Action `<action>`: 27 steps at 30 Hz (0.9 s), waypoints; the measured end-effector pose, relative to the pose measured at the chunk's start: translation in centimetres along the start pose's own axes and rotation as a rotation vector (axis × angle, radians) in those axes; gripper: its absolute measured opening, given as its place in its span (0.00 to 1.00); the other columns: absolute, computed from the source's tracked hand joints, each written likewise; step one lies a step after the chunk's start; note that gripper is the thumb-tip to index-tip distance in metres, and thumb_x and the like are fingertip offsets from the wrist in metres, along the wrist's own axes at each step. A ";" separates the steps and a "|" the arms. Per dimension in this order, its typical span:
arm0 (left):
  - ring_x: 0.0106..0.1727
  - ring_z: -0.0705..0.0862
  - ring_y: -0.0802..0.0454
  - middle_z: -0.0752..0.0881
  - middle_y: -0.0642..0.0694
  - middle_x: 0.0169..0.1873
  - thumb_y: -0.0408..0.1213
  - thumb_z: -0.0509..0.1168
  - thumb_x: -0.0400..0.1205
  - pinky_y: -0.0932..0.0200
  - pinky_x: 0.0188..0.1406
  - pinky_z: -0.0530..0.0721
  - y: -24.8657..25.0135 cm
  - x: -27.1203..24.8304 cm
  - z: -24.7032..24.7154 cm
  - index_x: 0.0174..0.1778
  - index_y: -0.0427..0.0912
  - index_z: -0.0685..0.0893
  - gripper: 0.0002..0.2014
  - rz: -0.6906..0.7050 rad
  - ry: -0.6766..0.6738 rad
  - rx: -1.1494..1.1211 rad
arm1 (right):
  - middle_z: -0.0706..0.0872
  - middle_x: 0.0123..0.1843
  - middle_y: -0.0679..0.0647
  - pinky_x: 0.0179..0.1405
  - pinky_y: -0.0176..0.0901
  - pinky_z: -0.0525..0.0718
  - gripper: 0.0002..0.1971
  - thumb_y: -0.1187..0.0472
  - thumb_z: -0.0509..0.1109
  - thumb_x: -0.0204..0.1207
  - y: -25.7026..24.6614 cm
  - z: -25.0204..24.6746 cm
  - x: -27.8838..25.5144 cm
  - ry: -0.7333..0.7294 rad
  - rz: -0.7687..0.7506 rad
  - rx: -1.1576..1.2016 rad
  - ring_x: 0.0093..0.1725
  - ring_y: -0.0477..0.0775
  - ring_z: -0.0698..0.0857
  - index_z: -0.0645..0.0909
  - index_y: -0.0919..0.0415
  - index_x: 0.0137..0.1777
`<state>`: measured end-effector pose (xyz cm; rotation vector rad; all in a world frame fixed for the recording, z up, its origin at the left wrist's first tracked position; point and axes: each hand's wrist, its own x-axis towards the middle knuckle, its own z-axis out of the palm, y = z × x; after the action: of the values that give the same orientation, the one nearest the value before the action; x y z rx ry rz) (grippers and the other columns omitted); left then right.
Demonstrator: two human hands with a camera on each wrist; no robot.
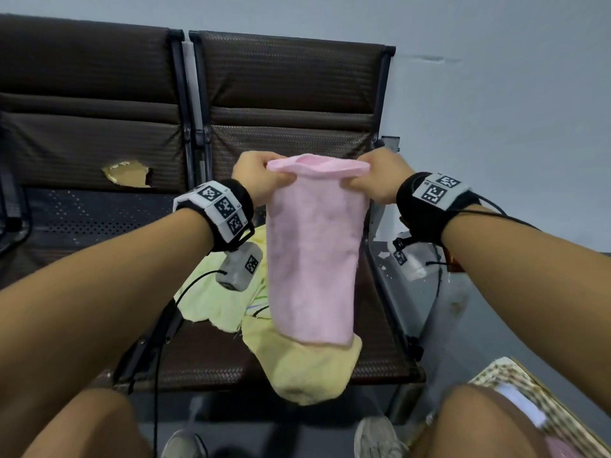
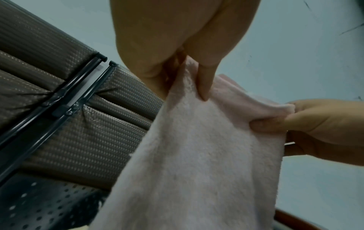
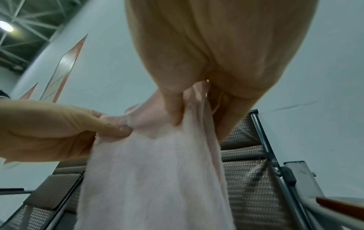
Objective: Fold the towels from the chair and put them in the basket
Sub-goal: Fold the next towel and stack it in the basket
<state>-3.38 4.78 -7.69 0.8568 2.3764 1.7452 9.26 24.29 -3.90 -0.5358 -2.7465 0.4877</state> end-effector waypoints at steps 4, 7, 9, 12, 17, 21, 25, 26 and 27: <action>0.44 0.89 0.57 0.91 0.56 0.38 0.51 0.79 0.68 0.54 0.44 0.90 1.4 1.9 -0.3 0.38 0.53 0.88 0.09 0.084 0.182 0.035 | 0.86 0.42 0.53 0.42 0.42 0.76 0.08 0.55 0.69 0.79 0.0 0.6 1.0 0.249 -0.030 0.188 0.42 0.54 0.82 0.86 0.58 0.46; 0.41 0.86 0.56 0.89 0.52 0.38 0.49 0.78 0.70 0.53 0.40 0.87 0.6 1.5 -0.4 0.37 0.51 0.84 0.11 0.105 0.171 0.014 | 0.83 0.38 0.47 0.36 0.39 0.75 0.04 0.57 0.68 0.80 0.2 1.7 0.6 0.280 -0.064 0.269 0.39 0.48 0.81 0.83 0.54 0.46; 0.38 0.83 0.56 0.86 0.51 0.37 0.47 0.78 0.72 0.55 0.35 0.82 -1.7 0.3 -0.2 0.38 0.48 0.81 0.13 0.074 0.110 0.060 | 0.83 0.38 0.46 0.35 0.38 0.74 0.04 0.58 0.67 0.80 0.8 3.1 -0.3 0.205 -0.065 0.303 0.39 0.46 0.81 0.79 0.54 0.44; 0.34 0.79 0.54 0.83 0.49 0.35 0.42 0.77 0.76 0.59 0.28 0.75 -6.1 -2.8 0.9 0.41 0.44 0.79 0.12 -0.072 -0.074 0.174 | 0.84 0.41 0.48 0.36 0.41 0.75 0.06 0.58 0.67 0.80 2.2 6.0 -2.4 -0.019 -0.051 0.250 0.41 0.49 0.82 0.77 0.51 0.41; 0.41 0.83 0.46 0.83 0.40 0.44 0.33 0.73 0.79 0.54 0.39 0.84 -12.0 -8.5 2.7 0.49 0.40 0.79 0.08 -0.374 -0.421 0.300 | 0.86 0.35 0.56 0.38 0.46 0.83 0.10 0.61 0.68 0.81 4.7 11.0 -6.6 -0.595 -0.022 0.123 0.38 0.54 0.86 0.83 0.63 0.39; 0.34 0.87 0.50 0.86 0.41 0.42 0.29 0.70 0.80 0.59 0.28 0.87 -13.1 -11.1 2.6 0.54 0.38 0.83 0.08 -0.599 -0.775 0.231 | 0.90 0.40 0.61 0.50 0.57 0.88 0.07 0.65 0.69 0.82 6.5 13.7 -9.2 -0.964 0.189 0.319 0.41 0.60 0.90 0.85 0.68 0.47; 0.43 0.89 0.48 0.90 0.42 0.47 0.31 0.71 0.79 0.60 0.32 0.87 -13.1 -10.3 2.3 0.57 0.38 0.85 0.11 -0.631 -0.811 0.191 | 0.89 0.30 0.53 0.28 0.40 0.86 0.07 0.62 0.71 0.82 7.2 14.4 -8.9 -0.964 0.311 0.528 0.28 0.50 0.87 0.85 0.65 0.44; 0.47 0.89 0.46 0.90 0.41 0.50 0.30 0.70 0.78 0.58 0.35 0.88 -13.3 -9.8 2.4 0.57 0.38 0.85 0.12 -0.623 -0.759 0.188 | 0.88 0.29 0.53 0.25 0.38 0.84 0.09 0.60 0.72 0.82 7.4 14.6 -8.4 -0.896 0.323 0.542 0.26 0.49 0.86 0.85 0.65 0.43; 0.51 0.89 0.44 0.89 0.40 0.53 0.29 0.70 0.78 0.54 0.43 0.90 -13.6 -9.2 2.7 0.58 0.37 0.85 0.13 -0.614 -0.687 0.182 | 0.87 0.29 0.53 0.24 0.37 0.83 0.10 0.58 0.74 0.80 7.5 15.0 -7.8 -0.811 0.337 0.562 0.26 0.49 0.85 0.86 0.66 0.43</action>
<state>0.02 0.03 -23.25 0.5265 2.0208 0.8375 13.21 23.67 -21.97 -0.7685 -2.9759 1.8350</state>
